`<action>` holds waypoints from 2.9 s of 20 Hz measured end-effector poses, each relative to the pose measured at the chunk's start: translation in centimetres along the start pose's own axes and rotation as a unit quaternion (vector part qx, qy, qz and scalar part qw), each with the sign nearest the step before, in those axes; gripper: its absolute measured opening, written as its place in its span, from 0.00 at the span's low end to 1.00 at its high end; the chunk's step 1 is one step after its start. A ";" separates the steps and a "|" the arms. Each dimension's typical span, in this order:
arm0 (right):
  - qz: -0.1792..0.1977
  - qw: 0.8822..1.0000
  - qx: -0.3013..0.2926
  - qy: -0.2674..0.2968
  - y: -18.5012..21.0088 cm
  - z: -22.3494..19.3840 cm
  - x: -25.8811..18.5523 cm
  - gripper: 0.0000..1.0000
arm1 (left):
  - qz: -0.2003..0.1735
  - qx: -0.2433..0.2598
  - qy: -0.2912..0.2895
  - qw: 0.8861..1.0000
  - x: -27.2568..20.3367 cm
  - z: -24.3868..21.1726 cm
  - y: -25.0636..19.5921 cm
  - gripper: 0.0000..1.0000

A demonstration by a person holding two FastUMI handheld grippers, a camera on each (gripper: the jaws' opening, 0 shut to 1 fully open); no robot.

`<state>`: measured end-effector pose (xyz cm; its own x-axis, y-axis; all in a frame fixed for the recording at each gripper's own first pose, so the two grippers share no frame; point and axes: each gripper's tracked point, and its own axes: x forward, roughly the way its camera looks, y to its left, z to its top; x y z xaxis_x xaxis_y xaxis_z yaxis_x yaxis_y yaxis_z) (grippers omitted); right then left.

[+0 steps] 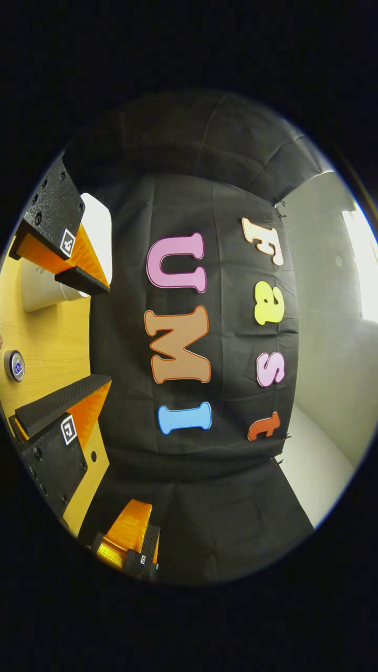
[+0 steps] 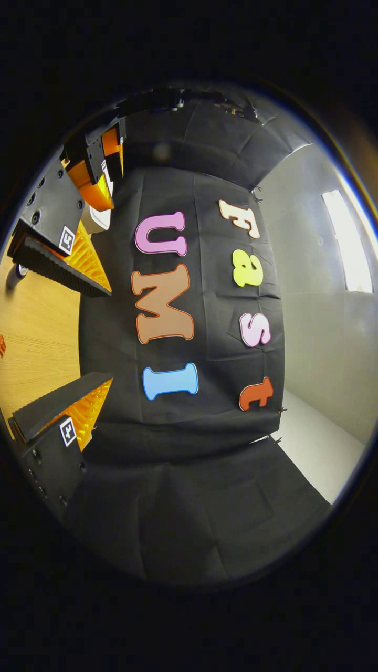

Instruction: Press the lid of the desktop garbage bin to open it, pick up the crumpled paper on the desktop and throw it into the bin, then pick up the pop can on the desktop and drop it into the bin, and finally close the garbage bin lid.

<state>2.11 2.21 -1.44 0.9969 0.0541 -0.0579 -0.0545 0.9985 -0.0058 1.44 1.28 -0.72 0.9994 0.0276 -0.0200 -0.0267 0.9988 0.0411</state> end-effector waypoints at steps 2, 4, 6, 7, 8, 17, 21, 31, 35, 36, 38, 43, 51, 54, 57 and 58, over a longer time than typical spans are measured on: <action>0.002 1.000 0.000 -0.001 0.2 0.1 0.1 0.96 | 0.002 0.001 0.001 1.000 0.1 -0.1 0.1 0.93; 0.002 1.000 -0.003 -0.002 0.3 0.1 0.2 0.96 | 0.004 0.001 0.000 1.000 0.1 -0.1 0.2 0.93; 0.003 1.000 -0.003 -0.001 0.4 0.0 0.2 0.96 | 0.005 0.001 -0.001 1.000 0.2 0.0 0.4 0.93; 0.003 1.000 -0.002 -0.001 0.4 0.0 0.2 0.96 | 0.006 0.003 -0.002 1.000 0.2 0.0 0.4 0.93; 0.004 1.000 -0.002 0.000 0.4 0.0 0.2 0.96 | 0.006 0.003 -0.003 1.000 0.2 0.0 0.4 0.93; 0.010 1.000 -0.005 0.002 0.6 -0.1 0.8 0.96 | 0.005 0.005 -0.019 1.000 0.5 0.9 0.5 0.92; 0.008 1.000 -0.005 0.007 0.4 -0.4 0.9 0.96 | -0.011 0.003 -0.019 1.000 0.8 0.8 -0.3 0.91; 0.010 1.000 -0.006 0.015 0.8 -0.9 0.9 0.96 | -0.034 0.004 -0.018 0.999 0.5 1.0 -0.9 0.33; 0.014 1.000 -0.008 0.016 1.2 -1.0 0.7 0.96 | -0.003 0.002 -0.024 1.000 -0.3 1.4 1.3 0.06; 0.013 1.000 -0.009 0.015 1.2 -1.1 0.6 0.96 | 0.004 0.000 -0.028 1.000 0.2 1.4 1.9 0.00; 0.010 1.000 -0.011 0.014 1.2 -1.0 0.5 0.96 | 0.006 -0.003 -0.029 1.000 0.3 1.5 2.6 0.00; 0.008 1.000 -0.012 0.016 1.7 -1.2 0.5 0.96 | 0.029 0.024 -0.032 0.999 1.3 1.8 5.5 0.00; -0.002 0.999 -0.024 0.029 2.3 -2.0 0.6 0.95 | 0.071 0.024 0.009 0.997 4.6 -0.6 11.4 0.00; -0.008 0.999 -0.030 0.033 2.3 -2.2 0.6 0.95 | 0.078 0.021 0.039 0.996 5.8 -2.5 12.8 0.00; -0.014 0.999 -0.032 0.036 2.3 -2.3 0.6 0.96 | 0.098 0.013 0.078 0.992 6.5 -5.3 14.5 0.00; -0.017 0.999 -0.032 0.038 2.3 -2.6 0.6 0.96 | 0.105 0.011 0.085 0.991 6.5 -6.0 15.1 0.00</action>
<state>2.40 4.55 -4.04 0.9910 0.0171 -0.1326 -0.0268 0.9970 -0.0722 7.37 16.81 -6.18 0.9540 0.2429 -0.1756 -0.2312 0.9692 0.0846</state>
